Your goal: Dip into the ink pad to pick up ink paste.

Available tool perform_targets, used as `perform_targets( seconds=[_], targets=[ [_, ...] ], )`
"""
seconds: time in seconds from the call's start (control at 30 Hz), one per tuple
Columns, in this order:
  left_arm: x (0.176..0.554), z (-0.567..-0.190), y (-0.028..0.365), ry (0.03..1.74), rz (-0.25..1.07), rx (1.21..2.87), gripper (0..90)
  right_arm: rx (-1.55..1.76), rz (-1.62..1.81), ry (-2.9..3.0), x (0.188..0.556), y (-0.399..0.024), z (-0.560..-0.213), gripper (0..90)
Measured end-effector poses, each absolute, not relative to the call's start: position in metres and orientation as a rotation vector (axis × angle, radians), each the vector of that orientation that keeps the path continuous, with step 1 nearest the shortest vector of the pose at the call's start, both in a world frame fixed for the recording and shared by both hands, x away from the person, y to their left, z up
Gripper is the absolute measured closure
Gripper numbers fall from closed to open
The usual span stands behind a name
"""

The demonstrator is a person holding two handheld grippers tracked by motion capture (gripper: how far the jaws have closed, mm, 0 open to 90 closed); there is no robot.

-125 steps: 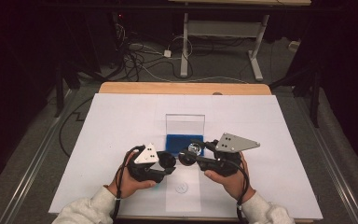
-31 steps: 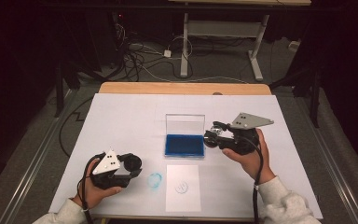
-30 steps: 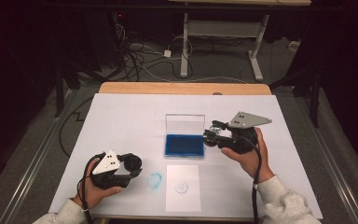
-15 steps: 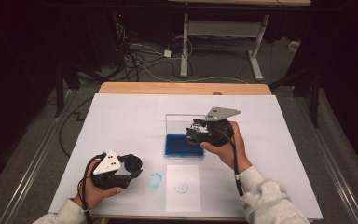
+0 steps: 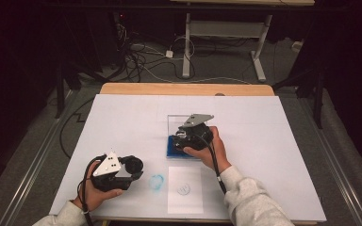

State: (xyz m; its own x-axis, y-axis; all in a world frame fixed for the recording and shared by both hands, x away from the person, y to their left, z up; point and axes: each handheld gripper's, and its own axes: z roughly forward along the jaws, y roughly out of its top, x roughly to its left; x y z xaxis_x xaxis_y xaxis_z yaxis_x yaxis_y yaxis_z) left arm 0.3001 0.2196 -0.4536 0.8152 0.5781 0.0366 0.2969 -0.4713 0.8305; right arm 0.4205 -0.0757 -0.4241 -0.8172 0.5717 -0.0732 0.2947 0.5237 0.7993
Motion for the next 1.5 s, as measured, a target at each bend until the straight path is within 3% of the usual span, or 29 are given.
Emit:
perform_targets(
  seconds=[1.5],
  targets=[
    [0.302,-0.454,0.216,0.586,0.396,2.172,36.8,0.760,1.166,2.441,0.419,-0.064,-0.442,57.0]
  ],
)
